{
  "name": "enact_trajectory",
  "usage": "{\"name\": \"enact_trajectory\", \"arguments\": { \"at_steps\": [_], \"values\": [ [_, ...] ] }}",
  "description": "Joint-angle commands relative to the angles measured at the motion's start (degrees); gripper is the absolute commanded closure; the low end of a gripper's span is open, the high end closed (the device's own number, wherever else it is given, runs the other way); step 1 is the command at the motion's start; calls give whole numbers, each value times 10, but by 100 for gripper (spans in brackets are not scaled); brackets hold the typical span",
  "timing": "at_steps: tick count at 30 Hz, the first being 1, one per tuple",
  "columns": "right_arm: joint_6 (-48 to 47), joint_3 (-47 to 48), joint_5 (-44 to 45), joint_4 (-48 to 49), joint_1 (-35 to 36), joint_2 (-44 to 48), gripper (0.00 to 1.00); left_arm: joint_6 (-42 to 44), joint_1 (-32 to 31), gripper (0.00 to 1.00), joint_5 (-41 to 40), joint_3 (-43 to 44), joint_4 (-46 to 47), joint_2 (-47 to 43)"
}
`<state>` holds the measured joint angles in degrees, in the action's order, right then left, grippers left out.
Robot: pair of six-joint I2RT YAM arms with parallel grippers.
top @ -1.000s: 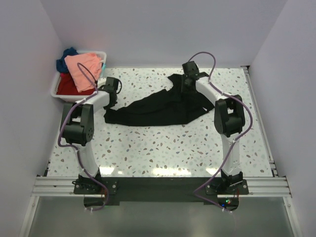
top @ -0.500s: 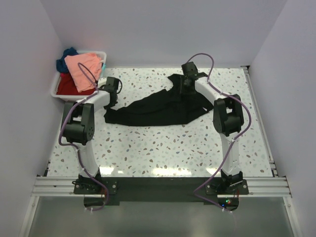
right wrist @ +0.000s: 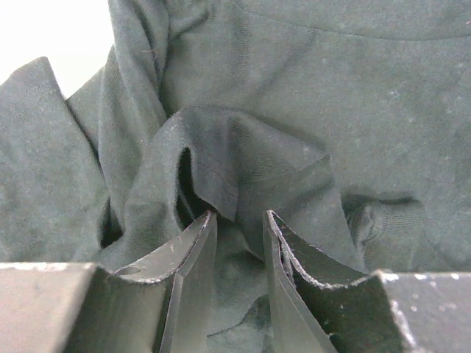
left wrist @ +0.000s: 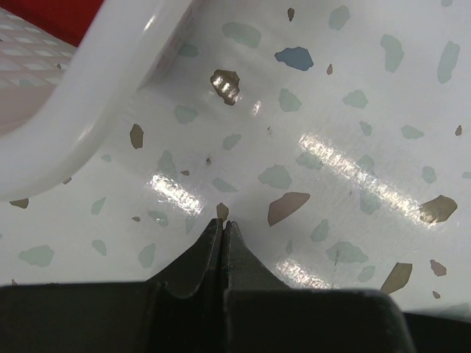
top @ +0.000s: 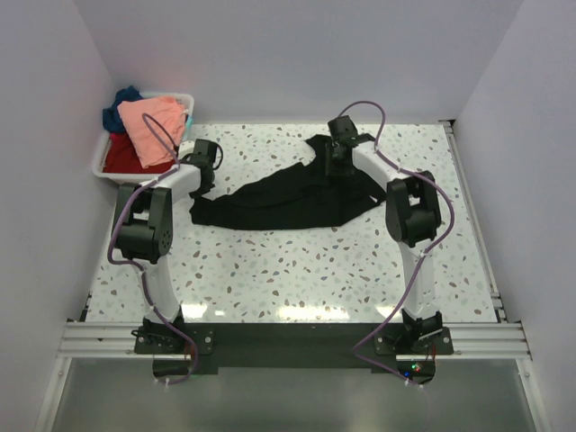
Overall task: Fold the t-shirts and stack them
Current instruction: Flatten the tshirt out
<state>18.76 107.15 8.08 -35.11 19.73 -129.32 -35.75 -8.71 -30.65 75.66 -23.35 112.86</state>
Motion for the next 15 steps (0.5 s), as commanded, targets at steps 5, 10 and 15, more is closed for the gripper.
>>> {"name": "enact_trajectory", "arguments": {
  "at_steps": [5, 10, 15],
  "values": [
    [-10, -25, 14, 2, 22, 35, 65, 3, -1, 100, -7, 23, 9, 8],
    [-18, -29, 25, 6, 35, 42, 65, 6, 0, 100, -7, 23, 9, 9],
    [-25, -10, 40, 7, 37, 21, 65, 6, -1, 100, -4, 22, 9, 10]
  ]
}}
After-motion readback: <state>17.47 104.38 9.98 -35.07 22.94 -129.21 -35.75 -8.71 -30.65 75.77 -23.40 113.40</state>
